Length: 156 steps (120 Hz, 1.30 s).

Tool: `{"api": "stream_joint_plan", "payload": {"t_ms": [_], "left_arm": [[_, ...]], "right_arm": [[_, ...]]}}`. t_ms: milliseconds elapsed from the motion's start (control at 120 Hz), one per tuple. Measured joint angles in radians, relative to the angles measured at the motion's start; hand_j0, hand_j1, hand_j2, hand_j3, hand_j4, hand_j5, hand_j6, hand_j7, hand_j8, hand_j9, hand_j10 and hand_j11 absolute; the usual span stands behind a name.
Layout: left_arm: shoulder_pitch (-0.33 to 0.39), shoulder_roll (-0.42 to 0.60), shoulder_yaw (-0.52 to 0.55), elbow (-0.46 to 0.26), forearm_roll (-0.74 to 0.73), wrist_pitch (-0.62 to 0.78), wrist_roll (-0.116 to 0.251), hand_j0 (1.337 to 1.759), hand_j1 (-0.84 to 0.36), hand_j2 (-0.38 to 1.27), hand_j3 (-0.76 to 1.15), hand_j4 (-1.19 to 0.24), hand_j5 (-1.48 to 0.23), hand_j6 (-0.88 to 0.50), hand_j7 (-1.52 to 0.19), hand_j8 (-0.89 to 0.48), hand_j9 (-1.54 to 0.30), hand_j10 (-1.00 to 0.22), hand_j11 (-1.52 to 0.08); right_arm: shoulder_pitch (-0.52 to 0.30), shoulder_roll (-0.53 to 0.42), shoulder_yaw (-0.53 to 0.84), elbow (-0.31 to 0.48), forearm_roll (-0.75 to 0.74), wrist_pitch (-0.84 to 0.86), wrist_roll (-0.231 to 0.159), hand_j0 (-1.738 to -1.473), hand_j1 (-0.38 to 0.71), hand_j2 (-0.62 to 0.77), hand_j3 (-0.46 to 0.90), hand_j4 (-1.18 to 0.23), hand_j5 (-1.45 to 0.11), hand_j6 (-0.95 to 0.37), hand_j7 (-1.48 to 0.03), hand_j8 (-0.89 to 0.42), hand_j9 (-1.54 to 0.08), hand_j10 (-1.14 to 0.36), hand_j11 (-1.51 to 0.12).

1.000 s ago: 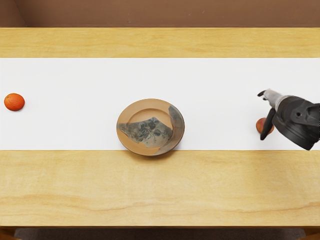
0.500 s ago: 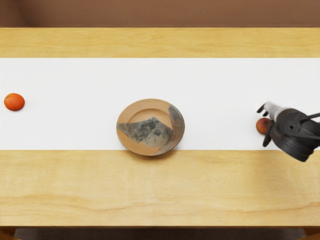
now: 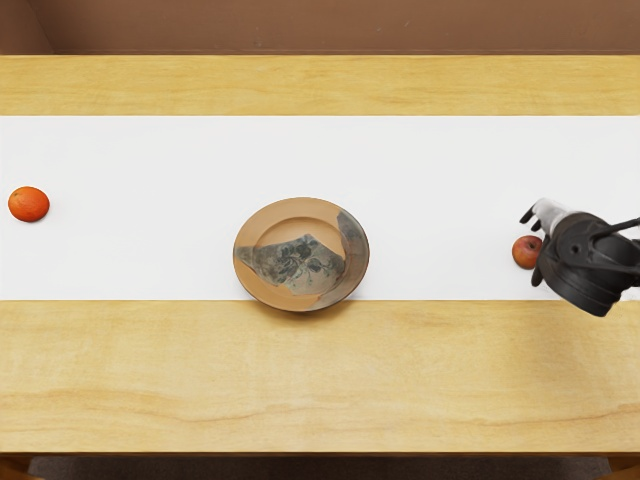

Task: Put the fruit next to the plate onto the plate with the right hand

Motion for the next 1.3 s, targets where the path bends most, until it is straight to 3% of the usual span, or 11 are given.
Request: {"api": "stream_joint_plan", "payload": {"t_ms": [467, 542, 642, 675, 717, 900, 967, 1025, 1042, 1133, 1300], "left_arm": [[0.0, 0.0, 0.0, 0.0, 0.0, 0.0, 0.0, 1.658, 0.34, 0.0, 0.0, -0.01, -0.01, -0.01, -0.01, -0.01, -0.01, -0.01, -0.01], [0.0, 0.0, 0.0, 0.0, 0.0, 0.0, 0.0, 1.658, 0.34, 0.0, 0.0, -0.01, -0.01, -0.01, -0.01, -0.01, -0.01, -0.01, -0.01], [0.0, 0.0, 0.0, 0.0, 0.0, 0.0, 0.0, 1.658, 0.34, 0.0, 0.0, -0.01, -0.01, -0.01, -0.01, -0.01, -0.01, -0.01, -0.01], [0.0, 0.0, 0.0, 0.0, 0.0, 0.0, 0.0, 1.658, 0.34, 0.0, 0.0, -0.01, -0.01, -0.01, -0.01, -0.01, -0.01, -0.01, -0.01], [0.0, 0.0, 0.0, 0.0, 0.0, 0.0, 0.0, 1.658, 0.34, 0.0, 0.0, -0.01, -0.01, -0.01, -0.01, -0.01, -0.01, -0.01, -0.01], [0.0, 0.0, 0.0, 0.0, 0.0, 0.0, 0.0, 1.658, 0.34, 0.0, 0.0, -0.01, -0.01, -0.01, -0.01, -0.01, -0.01, -0.01, -0.01], [0.0, 0.0, 0.0, 0.0, 0.0, 0.0, 0.0, 1.658, 0.34, 0.0, 0.0, -0.01, -0.01, -0.01, -0.01, -0.01, -0.01, -0.01, -0.01], [0.0, 0.0, 0.0, 0.0, 0.0, 0.0, 0.0, 1.658, 0.34, 0.0, 0.0, -0.01, -0.01, -0.01, -0.01, -0.01, -0.01, -0.01, -0.01], [0.0, 0.0, 0.0, 0.0, 0.0, 0.0, 0.0, 1.658, 0.34, 0.0, 0.0, -0.01, -0.01, -0.01, -0.01, -0.01, -0.01, -0.01, -0.01], [0.0, 0.0, 0.0, 0.0, 0.0, 0.0, 0.0, 1.658, 0.34, 0.0, 0.0, -0.01, -0.01, -0.01, -0.01, -0.01, -0.01, -0.01, -0.01], [0.0, 0.0, 0.0, 0.0, 0.0, 0.0, 0.0, 1.658, 0.34, 0.0, 0.0, -0.01, -0.01, -0.01, -0.01, -0.01, -0.01, -0.01, -0.01]], "right_arm": [[-0.006, 0.04, -0.004, -0.046, 0.024, 0.0, 0.0, -1.658, 0.1, -0.07, 0.0, -0.37, -0.48, -0.37, -0.48, -0.37, -0.48, -0.37, -0.48], [-0.018, 0.041, -0.002, -0.046, 0.025, 0.0, 0.0, -1.658, 0.22, -0.09, 0.0, -0.48, -0.62, -0.48, -0.62, -0.48, -0.62, -0.48, -0.62], [-0.037, 0.039, 0.004, -0.048, 0.009, 0.001, -0.004, -1.646, 0.32, -0.03, 0.0, -0.66, -0.79, -0.39, -0.84, -0.37, -0.83, -0.64, -0.83], [-0.04, 0.037, 0.01, -0.048, 0.01, 0.0, -0.003, -1.649, 0.33, 0.06, 0.0, -0.7, -0.83, -0.4, -0.78, -0.36, -0.88, -0.67, -0.88], [-0.046, 0.025, 0.038, -0.051, 0.021, 0.0, -0.002, -1.649, 0.33, 0.17, 0.0, -0.73, -0.89, -0.44, -0.86, -0.38, -0.94, -0.69, -0.93], [-0.1, -0.132, 0.319, -0.062, 0.089, 0.001, 0.001, -1.649, 0.28, 0.26, 0.0, -0.8, -1.05, -0.45, -1.02, -0.39, -1.09, -0.73, -1.08], [-0.181, -0.19, 0.504, -0.074, 0.105, 0.022, 0.0, -1.65, 0.3, 0.38, 0.0, -0.82, -1.08, -0.46, -1.05, -0.4, -1.11, -0.74, -1.11], [-0.314, -0.224, 0.742, -0.106, 0.131, 0.164, 0.0, -1.65, 0.3, 0.46, 0.0, -0.83, -1.09, -0.47, -1.07, -0.4, -1.13, -0.76, -1.12], [-0.356, -0.23, 0.812, -0.118, 0.147, 0.217, 0.0, -1.65, 0.28, 0.34, 0.0, -0.83, -1.1, -0.47, -1.08, -0.4, -1.14, -0.76, -1.13], [-0.529, -0.253, 1.144, -0.203, 0.293, 0.506, -0.001, -1.651, 0.27, 0.34, 0.0, -0.84, -1.13, -0.46, -1.1, -0.39, -1.16, -0.77, -1.15], [-0.637, -0.236, 1.358, -0.263, 0.494, 0.963, -0.001, -1.648, 0.24, 0.31, 0.0, -0.85, -1.14, -0.49, -1.12, -0.41, -1.16, -0.79, -1.15]]}}
